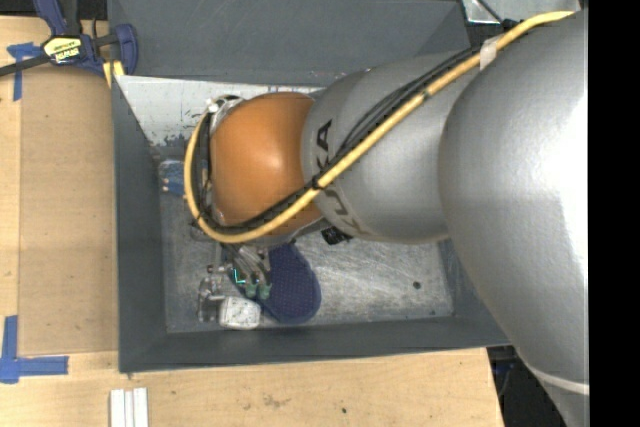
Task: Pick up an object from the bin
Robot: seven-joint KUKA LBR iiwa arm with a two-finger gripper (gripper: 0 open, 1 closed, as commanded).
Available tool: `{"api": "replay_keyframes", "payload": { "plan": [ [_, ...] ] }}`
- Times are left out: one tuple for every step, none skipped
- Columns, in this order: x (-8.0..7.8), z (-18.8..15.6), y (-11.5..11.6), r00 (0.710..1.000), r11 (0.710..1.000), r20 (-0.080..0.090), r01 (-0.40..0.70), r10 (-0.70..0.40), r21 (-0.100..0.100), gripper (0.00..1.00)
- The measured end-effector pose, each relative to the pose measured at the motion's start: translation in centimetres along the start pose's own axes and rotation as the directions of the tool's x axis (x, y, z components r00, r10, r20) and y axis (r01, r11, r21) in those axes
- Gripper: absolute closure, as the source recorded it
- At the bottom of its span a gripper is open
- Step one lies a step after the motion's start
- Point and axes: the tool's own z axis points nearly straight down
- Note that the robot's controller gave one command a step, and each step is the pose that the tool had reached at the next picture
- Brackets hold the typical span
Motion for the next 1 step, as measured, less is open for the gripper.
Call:
{"api": "replay_keyframes", "payload": {
  "plan": [
    [-0.25, -0.44, -0.11, 1.000, 1.000, 0.008, -0.004, 0.004, -0.002, 1.00]
  ]
}}
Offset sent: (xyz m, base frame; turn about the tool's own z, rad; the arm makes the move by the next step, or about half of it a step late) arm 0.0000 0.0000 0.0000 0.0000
